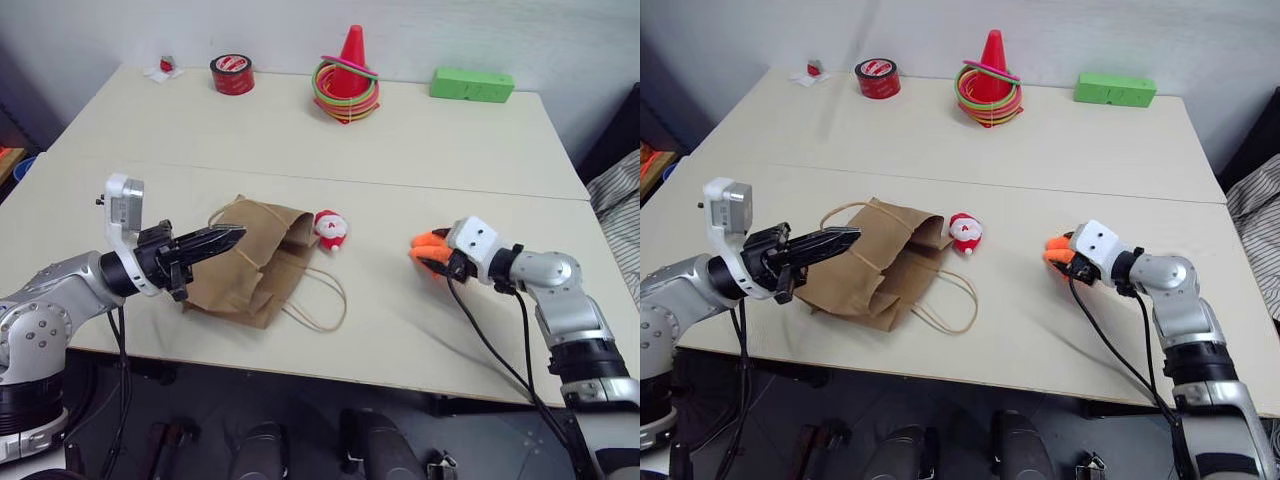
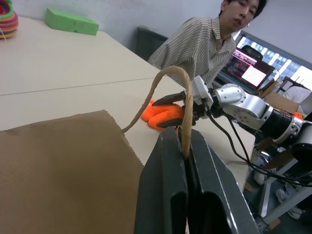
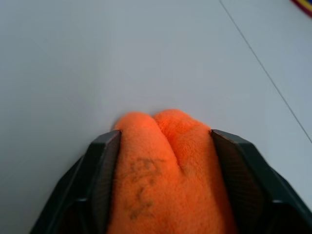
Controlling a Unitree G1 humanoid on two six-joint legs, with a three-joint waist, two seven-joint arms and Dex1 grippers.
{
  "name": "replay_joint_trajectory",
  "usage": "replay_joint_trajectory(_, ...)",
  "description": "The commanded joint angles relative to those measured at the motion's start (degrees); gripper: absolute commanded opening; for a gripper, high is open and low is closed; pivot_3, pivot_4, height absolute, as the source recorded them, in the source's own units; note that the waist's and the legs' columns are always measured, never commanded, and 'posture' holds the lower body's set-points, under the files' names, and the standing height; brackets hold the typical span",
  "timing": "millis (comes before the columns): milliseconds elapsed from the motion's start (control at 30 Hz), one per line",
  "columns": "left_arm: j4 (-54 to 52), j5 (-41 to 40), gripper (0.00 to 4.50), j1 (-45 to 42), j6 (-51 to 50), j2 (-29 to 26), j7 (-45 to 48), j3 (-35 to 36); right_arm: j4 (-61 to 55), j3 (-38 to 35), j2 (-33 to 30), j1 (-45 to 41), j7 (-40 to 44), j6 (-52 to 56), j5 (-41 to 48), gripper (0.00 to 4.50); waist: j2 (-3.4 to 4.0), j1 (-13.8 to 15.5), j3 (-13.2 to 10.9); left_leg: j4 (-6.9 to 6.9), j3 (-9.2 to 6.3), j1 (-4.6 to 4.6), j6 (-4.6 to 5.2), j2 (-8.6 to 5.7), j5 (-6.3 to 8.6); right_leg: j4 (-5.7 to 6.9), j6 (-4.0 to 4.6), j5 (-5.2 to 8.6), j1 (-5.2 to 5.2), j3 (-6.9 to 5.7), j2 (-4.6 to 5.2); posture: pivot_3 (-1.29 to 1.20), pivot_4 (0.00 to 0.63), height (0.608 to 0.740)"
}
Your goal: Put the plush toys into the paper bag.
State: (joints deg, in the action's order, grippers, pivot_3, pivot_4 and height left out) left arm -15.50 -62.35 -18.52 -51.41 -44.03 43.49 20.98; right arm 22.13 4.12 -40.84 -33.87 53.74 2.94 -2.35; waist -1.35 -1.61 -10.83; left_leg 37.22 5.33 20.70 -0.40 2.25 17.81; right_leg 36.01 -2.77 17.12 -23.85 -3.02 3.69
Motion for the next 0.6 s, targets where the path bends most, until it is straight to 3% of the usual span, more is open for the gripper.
replay_joint_trajectory(33,-2.47,-1.20,0.00,0.00,0.05,-0.65,-0.59,1.74,0.55,0.61,-3.02,-0.80,4.72,5.51,0.49,1.50,0.00,0.20,0.00,0.00,-0.02,-0.02,0.00,0.00,0.00,0.00,-0.01,-0.01,0.04,-0.01,0.00,0.00,0.150,0.740)
replay_joint_trajectory(200,-2.12,-1.10,0.00,-0.88,0.16,-0.52,-0.45,1.27,-7.82,-2.45,-0.47,-1.32,12.37,11.04,12.07,0.08,0.00,0.13,0.00,-0.03,-0.09,-0.11,0.01,0.00,0.01,0.02,-0.03,-0.02,0.14,-0.06,0.01,0.00,0.150,0.740)
replay_joint_trajectory(367,-1.21,-1.14,0.00,-2.52,-0.02,-0.40,-0.05,0.57,-25.19,0.57,6.40,-1.60,14.93,22.77,23.74,0.01,0.04,-0.49,-0.02,-0.11,-0.04,-0.12,-0.12,0.13,-0.02,0.12,-0.02,-0.02,0.04,-0.04,-0.11,0.00,0.150,0.740)
replay_joint_trajectory(600,-0.89,-0.81,0.00,-3.21,0.06,-0.10,0.10,-0.01,-33.01,5.86,15.81,-2.14,9.59,27.02,26.48,0.01,0.03,0.17,-0.02,-0.04,-0.05,-0.06,-0.18,0.19,0.04,0.17,0.07,0.04,-0.03,-0.06,-0.13,0.00,0.150,0.740)
